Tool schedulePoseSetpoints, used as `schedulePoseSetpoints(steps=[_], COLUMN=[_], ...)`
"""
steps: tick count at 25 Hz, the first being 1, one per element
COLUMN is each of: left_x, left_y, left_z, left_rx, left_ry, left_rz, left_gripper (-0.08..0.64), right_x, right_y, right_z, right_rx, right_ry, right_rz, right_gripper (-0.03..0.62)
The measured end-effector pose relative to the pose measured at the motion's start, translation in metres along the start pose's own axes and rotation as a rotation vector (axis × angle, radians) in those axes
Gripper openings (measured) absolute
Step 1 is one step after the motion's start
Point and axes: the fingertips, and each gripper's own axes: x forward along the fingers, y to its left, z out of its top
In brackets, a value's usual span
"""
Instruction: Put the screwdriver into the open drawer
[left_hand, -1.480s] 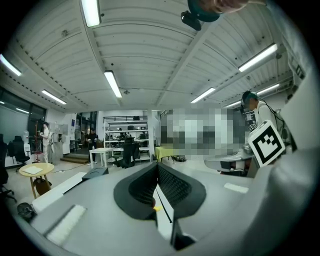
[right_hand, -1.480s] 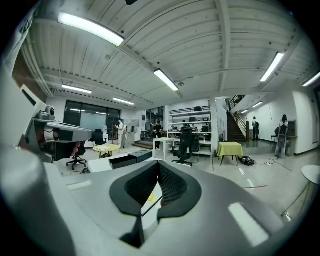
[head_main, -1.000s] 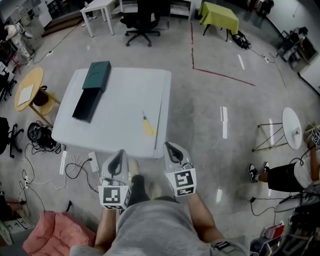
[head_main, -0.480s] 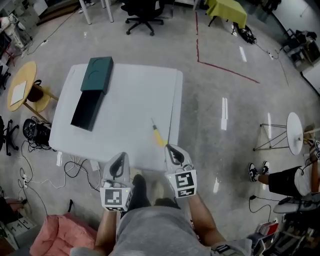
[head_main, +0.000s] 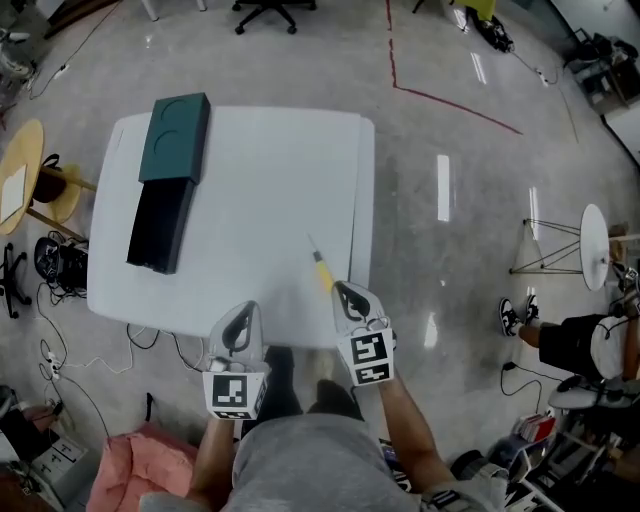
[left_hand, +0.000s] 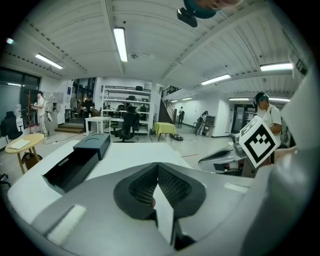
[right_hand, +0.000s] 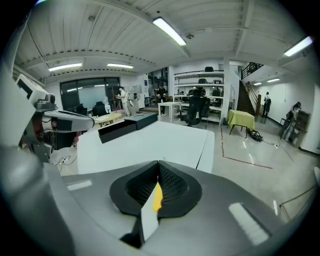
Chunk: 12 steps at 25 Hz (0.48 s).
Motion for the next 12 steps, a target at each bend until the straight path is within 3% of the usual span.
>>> schedulePoseSetpoints(steps=[6, 12], left_x=[0.017, 0.026], left_y=[0.004, 0.008], left_z=[-0.011, -0.016], left_rx=[-0.008, -0.008], left_ry=[0.038, 0.054], left_rz=[-0.031, -0.048], left_gripper=[0.011, 0.011], right_x=[0.032, 0.061], right_y=[-0.006, -0.006], right_z=[-0.024, -0.045], right_rx=[0.051, 0.115], right_ry=[0.109, 0.217], right_rz=[-0.002, 0.022], right_gripper=[0.010, 0.149])
